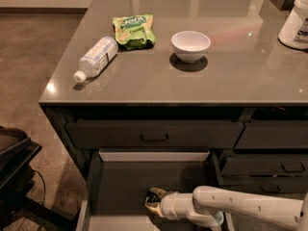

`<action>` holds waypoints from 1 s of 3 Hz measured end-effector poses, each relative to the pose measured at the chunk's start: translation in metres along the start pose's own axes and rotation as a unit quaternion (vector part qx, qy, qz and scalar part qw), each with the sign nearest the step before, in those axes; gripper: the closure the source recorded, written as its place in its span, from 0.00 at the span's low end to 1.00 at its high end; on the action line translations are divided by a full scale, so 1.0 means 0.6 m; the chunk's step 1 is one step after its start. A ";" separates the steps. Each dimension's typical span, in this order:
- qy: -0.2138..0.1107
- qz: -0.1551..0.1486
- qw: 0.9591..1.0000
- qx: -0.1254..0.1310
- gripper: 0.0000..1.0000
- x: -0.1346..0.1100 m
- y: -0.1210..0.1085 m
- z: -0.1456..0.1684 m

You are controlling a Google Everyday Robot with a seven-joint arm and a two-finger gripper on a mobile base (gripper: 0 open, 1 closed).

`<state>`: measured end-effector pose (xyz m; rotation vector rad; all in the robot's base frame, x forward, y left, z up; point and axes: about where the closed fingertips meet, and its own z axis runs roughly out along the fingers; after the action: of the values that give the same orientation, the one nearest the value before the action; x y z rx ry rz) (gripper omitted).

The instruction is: Pick rxbar blueberry from middle drawer and place on counter

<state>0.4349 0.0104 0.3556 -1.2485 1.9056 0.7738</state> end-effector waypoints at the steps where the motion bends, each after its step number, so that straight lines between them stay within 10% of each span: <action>1: -0.010 -0.014 1.000 0.004 1.00 -0.047 0.012 -0.060; 3: -0.064 -0.076 0.994 0.053 1.00 -0.227 0.063 -0.308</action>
Offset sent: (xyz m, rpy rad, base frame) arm -0.0638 -0.1083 0.3293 0.0290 -0.3390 -0.0669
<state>0.3921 -0.0544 0.5747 -1.2327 1.7051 0.6476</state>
